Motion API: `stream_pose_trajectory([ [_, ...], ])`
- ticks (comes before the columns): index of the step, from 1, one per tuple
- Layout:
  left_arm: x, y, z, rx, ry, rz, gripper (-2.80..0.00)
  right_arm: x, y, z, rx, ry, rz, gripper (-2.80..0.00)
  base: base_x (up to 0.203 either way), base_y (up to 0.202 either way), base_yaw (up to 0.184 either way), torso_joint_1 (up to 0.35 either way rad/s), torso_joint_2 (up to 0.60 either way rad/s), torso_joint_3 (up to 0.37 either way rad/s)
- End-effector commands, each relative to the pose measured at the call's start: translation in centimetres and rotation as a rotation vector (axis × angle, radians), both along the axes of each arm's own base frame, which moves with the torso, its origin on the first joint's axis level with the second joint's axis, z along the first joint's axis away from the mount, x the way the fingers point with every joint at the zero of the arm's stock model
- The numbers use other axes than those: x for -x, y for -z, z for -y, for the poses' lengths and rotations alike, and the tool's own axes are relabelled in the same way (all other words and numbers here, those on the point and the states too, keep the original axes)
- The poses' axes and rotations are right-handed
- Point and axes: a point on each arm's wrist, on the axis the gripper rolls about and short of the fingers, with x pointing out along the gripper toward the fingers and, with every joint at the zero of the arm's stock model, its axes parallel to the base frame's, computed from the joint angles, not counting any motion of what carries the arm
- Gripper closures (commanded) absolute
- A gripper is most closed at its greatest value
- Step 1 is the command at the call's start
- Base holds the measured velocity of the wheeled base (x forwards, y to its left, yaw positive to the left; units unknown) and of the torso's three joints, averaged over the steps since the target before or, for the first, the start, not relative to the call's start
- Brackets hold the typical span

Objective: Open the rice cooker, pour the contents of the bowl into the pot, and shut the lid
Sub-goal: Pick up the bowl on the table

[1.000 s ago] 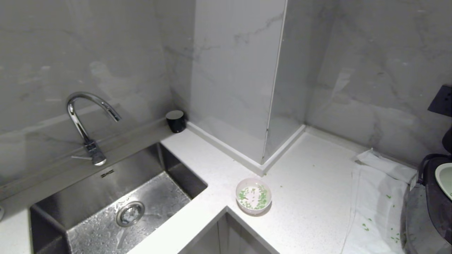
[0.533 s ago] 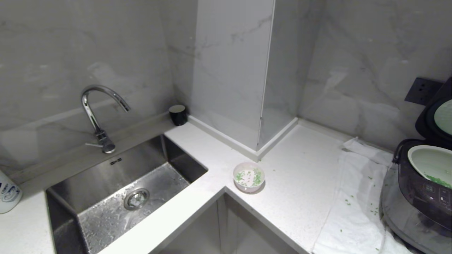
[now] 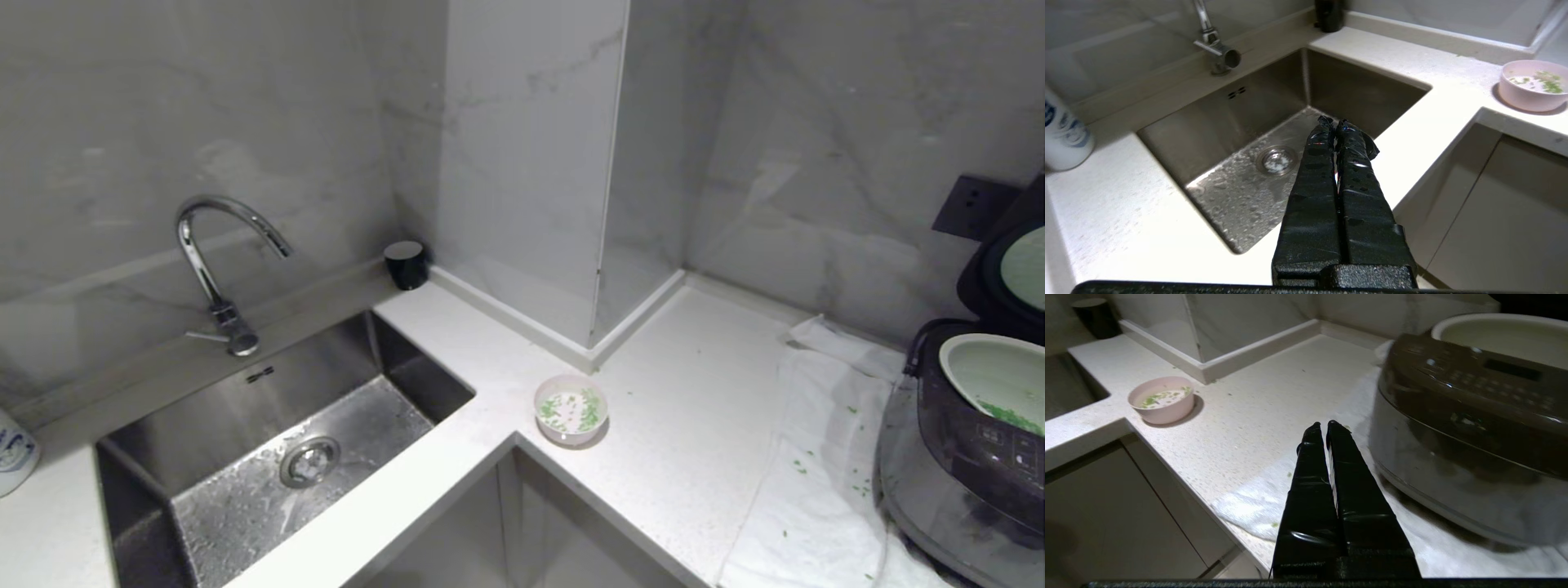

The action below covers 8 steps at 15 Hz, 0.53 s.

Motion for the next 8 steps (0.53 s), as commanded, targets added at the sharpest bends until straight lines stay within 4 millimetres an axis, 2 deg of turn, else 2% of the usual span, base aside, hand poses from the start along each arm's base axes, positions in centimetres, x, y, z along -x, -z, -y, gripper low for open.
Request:
stream_pose_trajectory([
  [1,-0.06,0.2,-0.01,0.006,-0.002,-0.007,0.0,-0.01,-0.02,0.0,0.0,0.0,0.0,0.0,0.006,0.007,-0.091,-0.002,0.0,-0.006],
  [8,-0.06,0.2,-0.01,0.02,-0.004,-0.006,0.0,-0.01,-0.04,0.0,0.0,0.0,0.002,0.0,0.003,0.007,-0.172,0.003,0.0,0.002],
])
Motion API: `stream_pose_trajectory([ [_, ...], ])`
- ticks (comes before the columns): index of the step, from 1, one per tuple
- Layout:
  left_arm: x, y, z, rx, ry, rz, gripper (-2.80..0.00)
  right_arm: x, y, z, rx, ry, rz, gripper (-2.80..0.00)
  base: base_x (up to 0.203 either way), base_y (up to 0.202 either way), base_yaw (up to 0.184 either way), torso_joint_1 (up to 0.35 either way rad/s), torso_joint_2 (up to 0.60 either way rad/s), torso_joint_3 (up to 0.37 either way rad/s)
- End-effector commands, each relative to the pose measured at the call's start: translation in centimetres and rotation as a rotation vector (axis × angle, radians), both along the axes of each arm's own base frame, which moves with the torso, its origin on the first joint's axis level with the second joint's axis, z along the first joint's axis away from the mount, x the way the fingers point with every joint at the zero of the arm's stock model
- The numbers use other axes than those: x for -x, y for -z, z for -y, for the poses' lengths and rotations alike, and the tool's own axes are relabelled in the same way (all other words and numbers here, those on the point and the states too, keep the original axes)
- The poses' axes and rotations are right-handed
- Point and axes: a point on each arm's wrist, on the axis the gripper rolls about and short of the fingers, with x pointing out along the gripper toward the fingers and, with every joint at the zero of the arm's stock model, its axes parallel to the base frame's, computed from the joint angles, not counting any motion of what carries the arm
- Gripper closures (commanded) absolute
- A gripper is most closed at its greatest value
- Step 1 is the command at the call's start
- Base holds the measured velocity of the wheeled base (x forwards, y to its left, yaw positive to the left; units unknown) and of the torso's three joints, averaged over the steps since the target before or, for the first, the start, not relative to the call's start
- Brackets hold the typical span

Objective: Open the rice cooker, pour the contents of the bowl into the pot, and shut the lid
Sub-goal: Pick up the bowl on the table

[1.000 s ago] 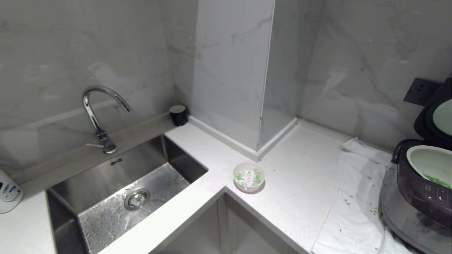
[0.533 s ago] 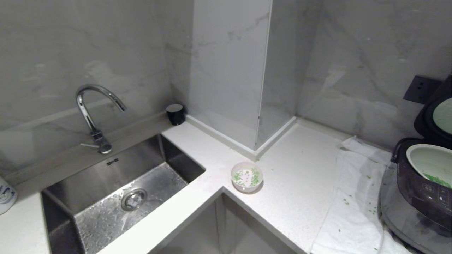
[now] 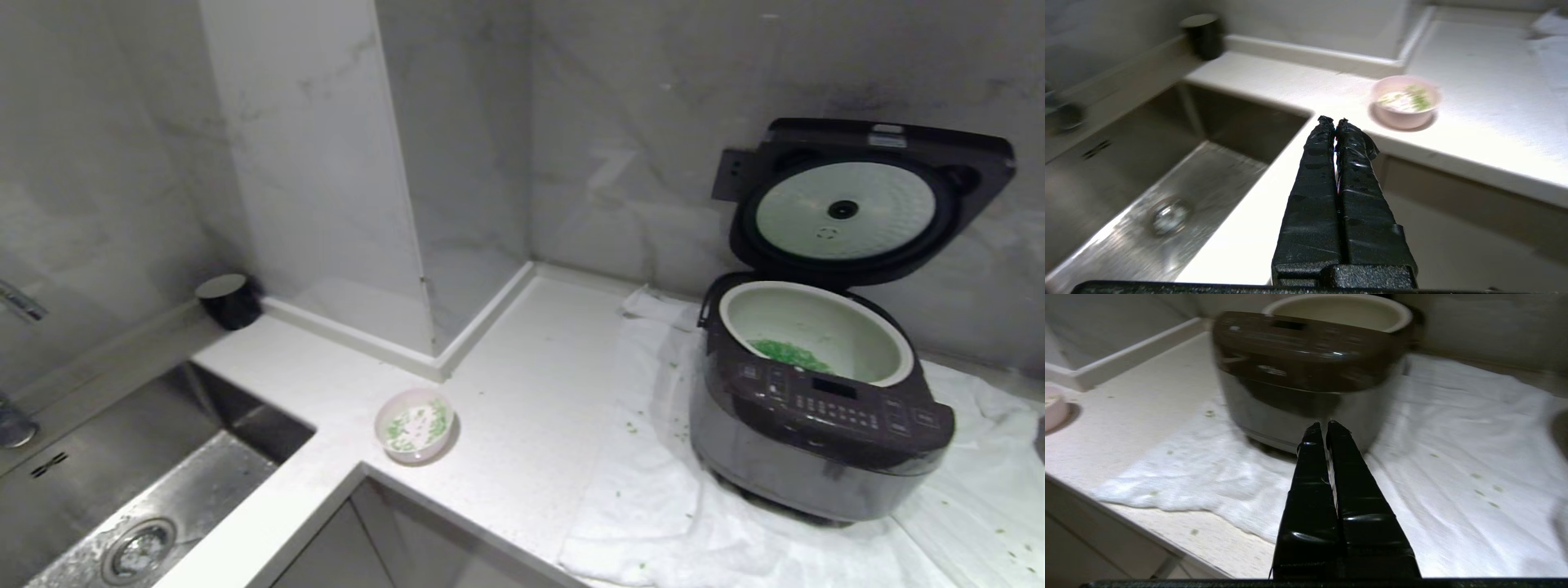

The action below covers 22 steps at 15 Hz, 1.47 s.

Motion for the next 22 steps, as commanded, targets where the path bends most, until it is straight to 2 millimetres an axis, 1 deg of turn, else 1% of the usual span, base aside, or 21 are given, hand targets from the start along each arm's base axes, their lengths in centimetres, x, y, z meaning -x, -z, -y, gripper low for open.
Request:
stream_pose_trajectory([
  [1,-0.05,0.21,0.0,0.002,-0.001,-0.006,0.0,-0.01,-0.01,0.0,0.0,0.0,-0.001,0.0,0.002,0.006,-0.176,0.007,0.01,0.005],
  [9,-0.06,0.21,-0.01,0.003,-0.004,-0.007,0.0,-0.01,0.0,0.0,0.0,0.0,-0.002,0.0,0.001,0.008,-0.16,0.001,0.0,0.001],
  [16,-0.07,0.25,0.0,-0.001,-0.002,-0.008,0.0,-0.01,0.0,0.0,0.0,0.0,-0.001,0.0,0.0,0.0,-0.008,0.0,0.0,0.0],
  [18,-0.06,0.21,0.01,-0.006,0.001,-0.006,0.0,-0.01,0.01,0.0,0.0,0.0,-0.002,0.0,0.125,0.0,0.002,-0.012,0.0,0.008],
  [22,-0.07,0.25,0.01,0.002,0.002,-0.008,0.0,-0.01,0.0,0.0,0.0,0.0,-0.002,0.0,0.196,0.0,0.001,0.008,0.0,0.005],
])
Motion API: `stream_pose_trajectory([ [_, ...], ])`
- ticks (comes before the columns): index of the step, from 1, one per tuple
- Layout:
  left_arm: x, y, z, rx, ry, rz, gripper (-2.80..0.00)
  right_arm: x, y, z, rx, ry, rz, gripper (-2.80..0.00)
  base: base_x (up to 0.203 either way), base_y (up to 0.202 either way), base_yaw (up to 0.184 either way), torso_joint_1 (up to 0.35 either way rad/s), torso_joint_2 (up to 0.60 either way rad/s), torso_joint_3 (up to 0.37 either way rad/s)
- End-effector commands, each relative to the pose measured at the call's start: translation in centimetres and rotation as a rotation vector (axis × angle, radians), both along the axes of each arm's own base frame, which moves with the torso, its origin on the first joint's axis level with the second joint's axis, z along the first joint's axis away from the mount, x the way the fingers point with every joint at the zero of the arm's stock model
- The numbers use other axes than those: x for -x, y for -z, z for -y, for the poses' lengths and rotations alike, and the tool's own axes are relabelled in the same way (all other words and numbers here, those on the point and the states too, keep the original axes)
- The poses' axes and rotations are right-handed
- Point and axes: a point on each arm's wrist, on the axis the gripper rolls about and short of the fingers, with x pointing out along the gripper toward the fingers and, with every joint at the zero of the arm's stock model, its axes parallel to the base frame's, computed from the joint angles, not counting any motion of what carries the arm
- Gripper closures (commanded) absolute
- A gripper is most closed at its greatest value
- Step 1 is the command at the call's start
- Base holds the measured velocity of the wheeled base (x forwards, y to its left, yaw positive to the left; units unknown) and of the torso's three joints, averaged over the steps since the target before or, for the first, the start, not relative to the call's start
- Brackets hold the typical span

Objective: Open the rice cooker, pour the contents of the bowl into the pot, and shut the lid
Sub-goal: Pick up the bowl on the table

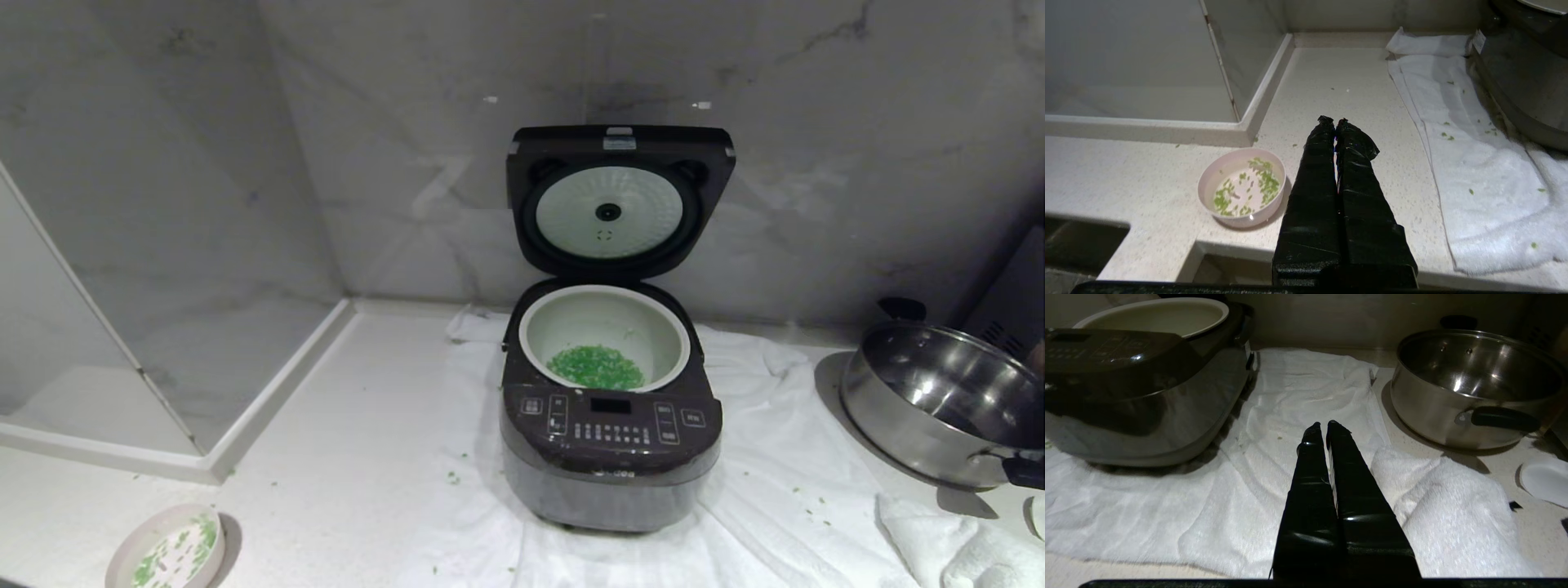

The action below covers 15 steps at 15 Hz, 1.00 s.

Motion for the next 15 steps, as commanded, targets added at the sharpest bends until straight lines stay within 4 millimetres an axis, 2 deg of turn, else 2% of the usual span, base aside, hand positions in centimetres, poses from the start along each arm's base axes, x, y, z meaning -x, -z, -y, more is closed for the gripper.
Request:
stream_pose_trajectory([
  [1,-0.1,0.3,0.0,0.001,-0.001,-0.008,0.0,0.0,0.0,0.0,0.0,0.0,0.0,0.0,0.193,0.0,0.002,0.0,0.0,0.0],
  [4,-0.1,0.3,0.0,0.001,-0.001,-0.008,0.0,0.0,0.0,0.0,0.0,0.0,0.0,0.0,0.158,0.0,0.001,-0.008,0.0,0.005],
  [9,0.0,0.3,0.0,0.033,-0.006,-0.026,0.0,0.0,0.0,0.0,0.0,0.0,0.0,0.0,0.0,0.0,0.0,0.0,0.0,0.0],
  [12,0.5,-1.0,0.0,0.053,-0.007,-0.046,0.0,0.0,0.0,0.0,0.0,0.0,0.0,0.0,0.0,0.0,0.0,0.0,0.0,0.0],
  [15,0.8,-1.0,0.0,0.067,0.008,-0.068,0.0,0.0,0.0,0.0,0.0,0.0,0.0,0.0,0.0,0.0,0.0,0.0,0.0,0.0],
])
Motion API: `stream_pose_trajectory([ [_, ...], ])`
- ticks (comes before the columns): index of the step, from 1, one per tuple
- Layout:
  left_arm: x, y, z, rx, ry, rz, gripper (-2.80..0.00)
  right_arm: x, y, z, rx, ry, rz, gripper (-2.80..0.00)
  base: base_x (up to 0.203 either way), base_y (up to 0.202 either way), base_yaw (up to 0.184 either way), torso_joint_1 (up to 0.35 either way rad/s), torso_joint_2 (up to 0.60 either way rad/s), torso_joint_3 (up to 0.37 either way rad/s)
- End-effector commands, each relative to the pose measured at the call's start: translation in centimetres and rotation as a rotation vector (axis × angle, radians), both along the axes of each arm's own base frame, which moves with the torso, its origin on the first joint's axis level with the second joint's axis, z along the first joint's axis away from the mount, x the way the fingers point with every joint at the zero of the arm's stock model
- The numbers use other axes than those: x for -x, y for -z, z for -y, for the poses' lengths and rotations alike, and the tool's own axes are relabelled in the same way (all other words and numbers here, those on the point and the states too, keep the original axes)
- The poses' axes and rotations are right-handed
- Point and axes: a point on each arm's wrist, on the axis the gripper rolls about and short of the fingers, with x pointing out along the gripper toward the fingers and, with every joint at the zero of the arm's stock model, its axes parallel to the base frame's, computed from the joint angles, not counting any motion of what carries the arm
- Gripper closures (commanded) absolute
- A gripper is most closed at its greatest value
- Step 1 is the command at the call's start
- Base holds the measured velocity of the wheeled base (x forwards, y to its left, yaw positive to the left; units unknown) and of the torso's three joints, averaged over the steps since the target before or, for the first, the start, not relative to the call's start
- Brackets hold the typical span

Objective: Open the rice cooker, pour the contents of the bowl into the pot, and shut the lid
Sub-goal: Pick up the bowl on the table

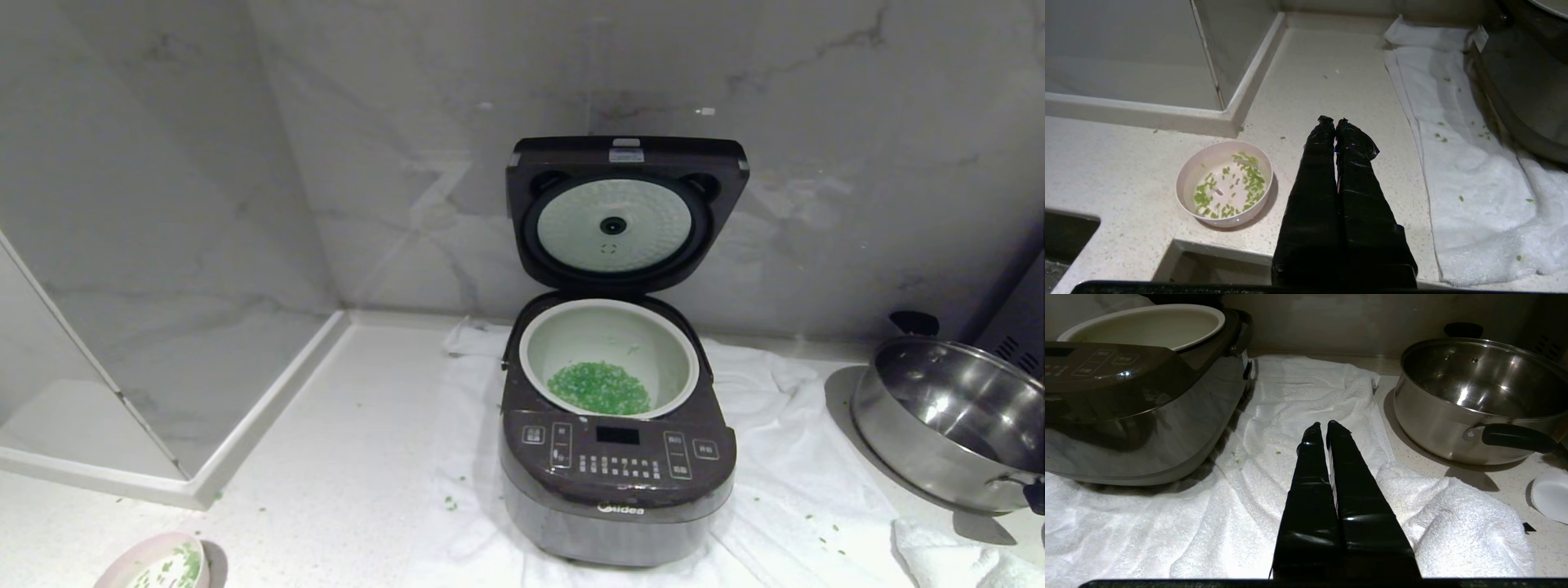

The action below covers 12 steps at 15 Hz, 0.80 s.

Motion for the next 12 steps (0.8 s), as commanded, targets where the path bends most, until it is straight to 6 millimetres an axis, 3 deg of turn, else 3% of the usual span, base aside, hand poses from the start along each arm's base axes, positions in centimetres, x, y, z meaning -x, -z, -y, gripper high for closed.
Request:
stream_pose_trajectory([
  [1,0.0,-0.6,0.0,0.0,-0.002,-0.007,0.0,0.0,0.0,0.0,0.0,0.0,-0.001,0.0,0.0,0.0,0.0,0.0,0.0,0.0],
  [5,-3.1,-3.0,-0.1,0.029,-0.057,-0.266,0.0,0.0,0.0,0.0,0.0,0.0,-0.001,0.0,0.0,0.0,0.0,0.0,0.0,0.0],
  [8,-7.7,-4.9,-0.5,0.087,-0.17,-0.517,0.0,0.0,0.0,0.0,0.0,0.0,-0.001,0.0,0.0,0.0,0.0,0.0,0.0,0.0],
  [12,-14.0,-4.9,-2.5,0.154,-0.333,-0.785,0.0,0.0,0.0,0.0,0.0,0.0,-0.001,0.0,0.0,0.0,0.0,0.0,0.0,0.0],
])
